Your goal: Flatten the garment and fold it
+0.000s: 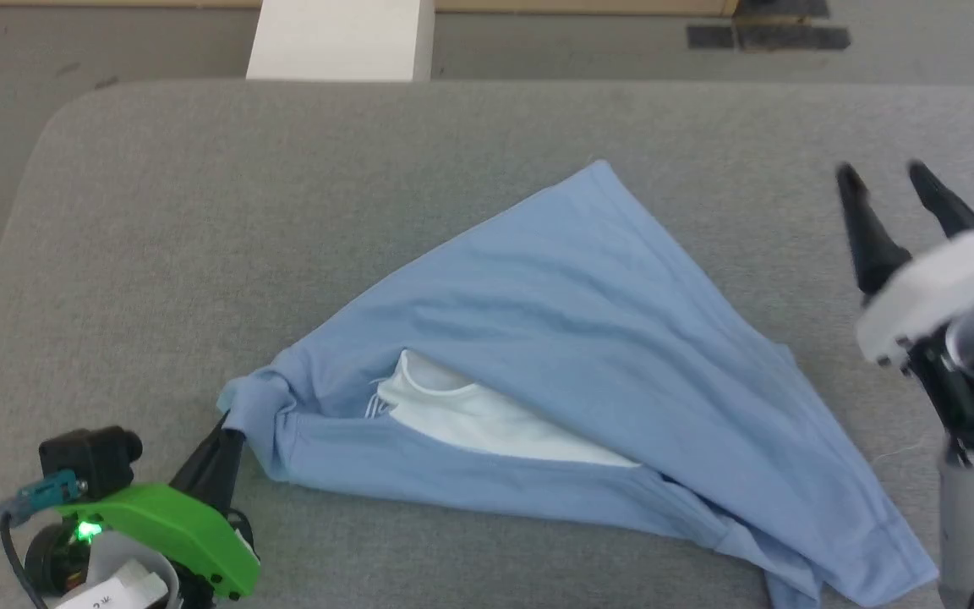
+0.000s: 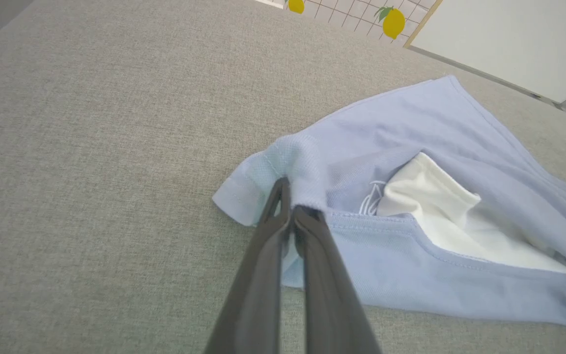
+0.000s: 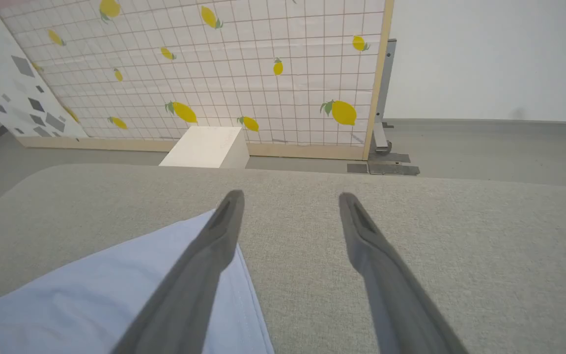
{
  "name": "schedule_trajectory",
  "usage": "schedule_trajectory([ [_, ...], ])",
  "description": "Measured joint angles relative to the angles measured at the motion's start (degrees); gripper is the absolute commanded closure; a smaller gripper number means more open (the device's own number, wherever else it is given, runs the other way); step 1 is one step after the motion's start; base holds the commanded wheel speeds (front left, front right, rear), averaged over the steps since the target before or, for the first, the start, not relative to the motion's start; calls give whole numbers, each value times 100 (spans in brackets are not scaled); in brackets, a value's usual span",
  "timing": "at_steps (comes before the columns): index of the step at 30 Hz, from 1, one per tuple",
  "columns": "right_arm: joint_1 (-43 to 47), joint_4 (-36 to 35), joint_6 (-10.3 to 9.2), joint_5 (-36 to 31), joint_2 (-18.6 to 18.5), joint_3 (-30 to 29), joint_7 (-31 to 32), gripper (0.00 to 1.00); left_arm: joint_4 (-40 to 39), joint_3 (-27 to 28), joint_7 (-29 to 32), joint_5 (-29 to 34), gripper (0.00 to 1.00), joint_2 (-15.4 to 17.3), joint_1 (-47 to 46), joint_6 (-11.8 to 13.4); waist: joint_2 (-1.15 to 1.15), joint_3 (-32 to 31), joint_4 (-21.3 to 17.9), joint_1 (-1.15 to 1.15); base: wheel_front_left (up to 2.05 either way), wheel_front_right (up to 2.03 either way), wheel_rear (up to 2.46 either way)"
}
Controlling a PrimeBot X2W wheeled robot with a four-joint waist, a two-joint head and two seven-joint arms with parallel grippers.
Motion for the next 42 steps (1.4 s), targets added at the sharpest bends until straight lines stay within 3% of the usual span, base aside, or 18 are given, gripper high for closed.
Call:
schedule_trajectory([
  [8,-1839,1156,1,-579,-179,967,1103,0,-8,15,-83,63,100,-3,-404,-325,0,649,333,0,0,0,0],
  [16,-3335,2328,1,-1034,-248,1744,3127,0,-13,89,-265,100,100,-52,-814,-633,0,1409,711,1,0,0,0],
  [23,-3830,2740,1,-1282,-310,2227,4320,0,75,88,-355,126,100,-154,-931,-767,0,1948,1007,1,0,0,0],
  [30,-4036,2604,0,-1169,-361,2379,4825,0,202,77,-404,125,100,-204,-973,-831,0,2256,1193,1,0,0,0],
  [31,-4039,2563,0,-1154,-371,2365,4843,63,216,78,-404,125,100,-205,-985,-856,0,2278,1207,1,0,0,0],
  [33,-4034,2520,0,-1094,-381,2335,4874,100,248,79,-410,125,100,-210,-990,-870,0,2275,1215,1,0,0,0],
  [37,-3877,2427,1,-1027,-296,2156,4709,100,301,74,-409,125,100,-210,-989,-869,0,2183,1181,1,0,0,0],
  [42,-3362,2136,1,-689,-261,1645,3836,100,396,34,-360,124,100,-193,-953,-747,0,1757,1023,1,0,0,0],
])
